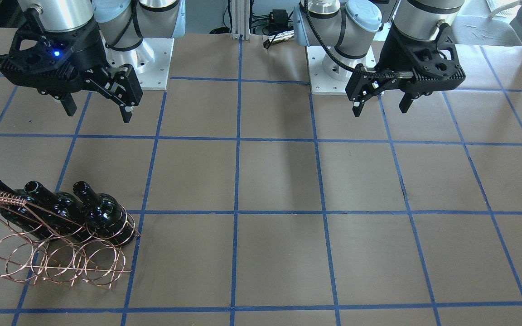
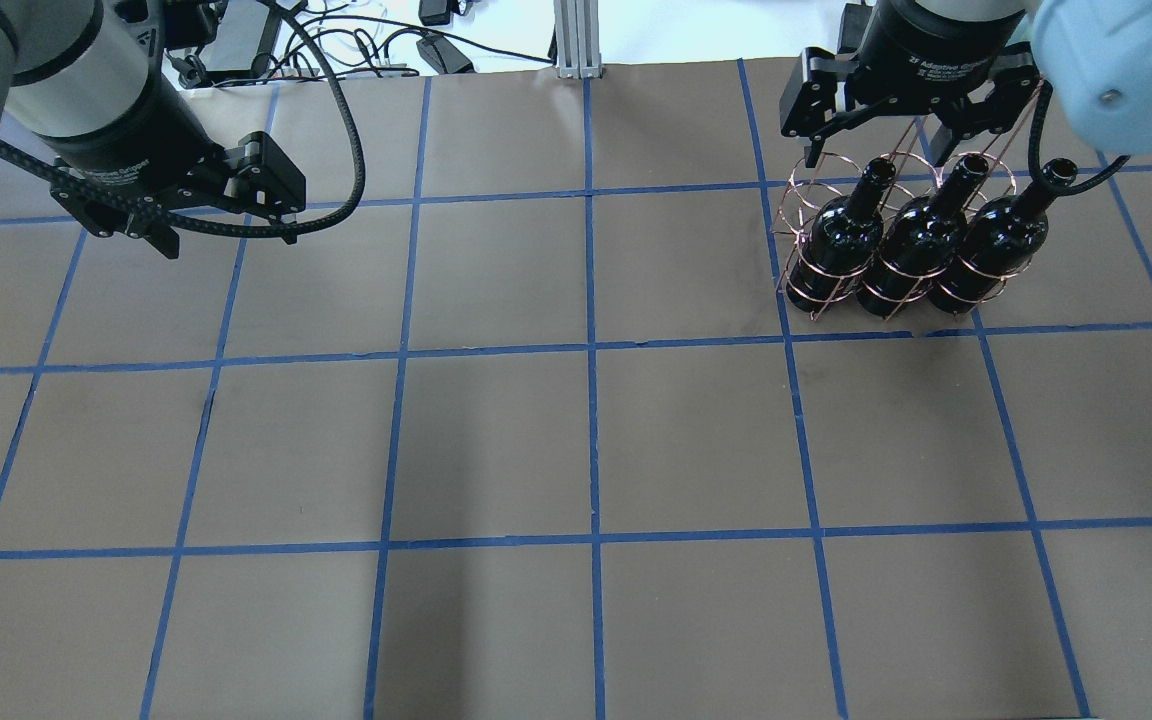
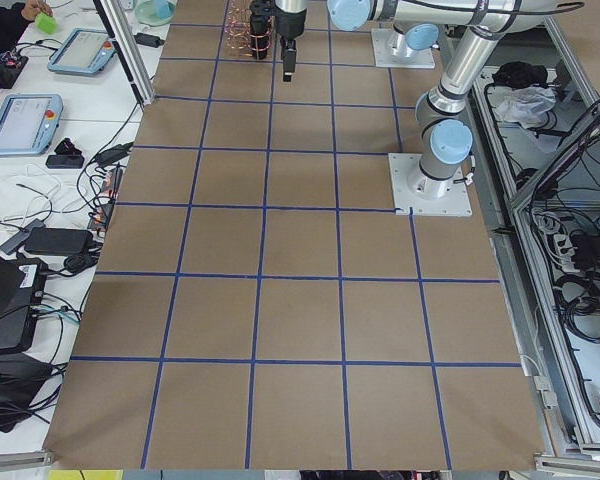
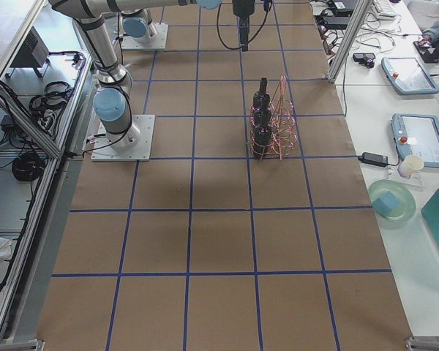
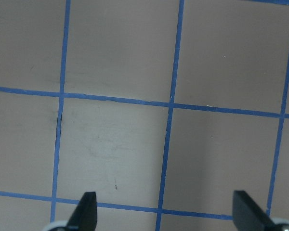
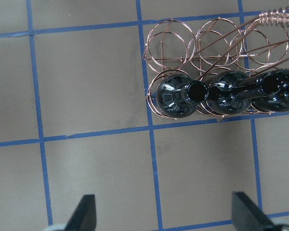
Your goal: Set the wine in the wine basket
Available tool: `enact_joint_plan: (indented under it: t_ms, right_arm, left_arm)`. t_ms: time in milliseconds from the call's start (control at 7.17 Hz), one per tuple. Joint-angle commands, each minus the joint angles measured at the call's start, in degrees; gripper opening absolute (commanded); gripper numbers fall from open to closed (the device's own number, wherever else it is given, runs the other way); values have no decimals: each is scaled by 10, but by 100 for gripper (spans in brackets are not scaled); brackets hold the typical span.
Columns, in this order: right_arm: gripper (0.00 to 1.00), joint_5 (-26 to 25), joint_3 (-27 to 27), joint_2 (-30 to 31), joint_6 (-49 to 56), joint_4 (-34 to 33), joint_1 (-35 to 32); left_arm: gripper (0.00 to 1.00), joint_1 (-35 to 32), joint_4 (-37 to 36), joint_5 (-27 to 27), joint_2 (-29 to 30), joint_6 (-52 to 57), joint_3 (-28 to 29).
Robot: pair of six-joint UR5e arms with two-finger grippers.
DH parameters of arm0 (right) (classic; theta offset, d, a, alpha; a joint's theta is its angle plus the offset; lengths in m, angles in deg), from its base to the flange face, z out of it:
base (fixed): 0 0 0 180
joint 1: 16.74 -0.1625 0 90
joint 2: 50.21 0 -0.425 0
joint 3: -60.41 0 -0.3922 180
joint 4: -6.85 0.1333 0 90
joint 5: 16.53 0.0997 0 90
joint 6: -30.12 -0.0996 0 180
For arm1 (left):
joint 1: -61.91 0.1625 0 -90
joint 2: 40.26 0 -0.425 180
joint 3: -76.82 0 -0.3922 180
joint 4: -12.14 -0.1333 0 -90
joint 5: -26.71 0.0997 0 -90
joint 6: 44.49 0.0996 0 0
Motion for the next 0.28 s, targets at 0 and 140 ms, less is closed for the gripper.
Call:
enact_joint_plan:
  t_ms: [0, 140]
  right_arm:
    - [99, 0, 0, -1, 2, 2, 0]
    - [99, 0, 0, -1, 2, 2, 0]
  left_arm:
    - [100, -2, 1, -4, -1, 0, 0]
    - [100, -2, 2, 0, -7, 0, 2]
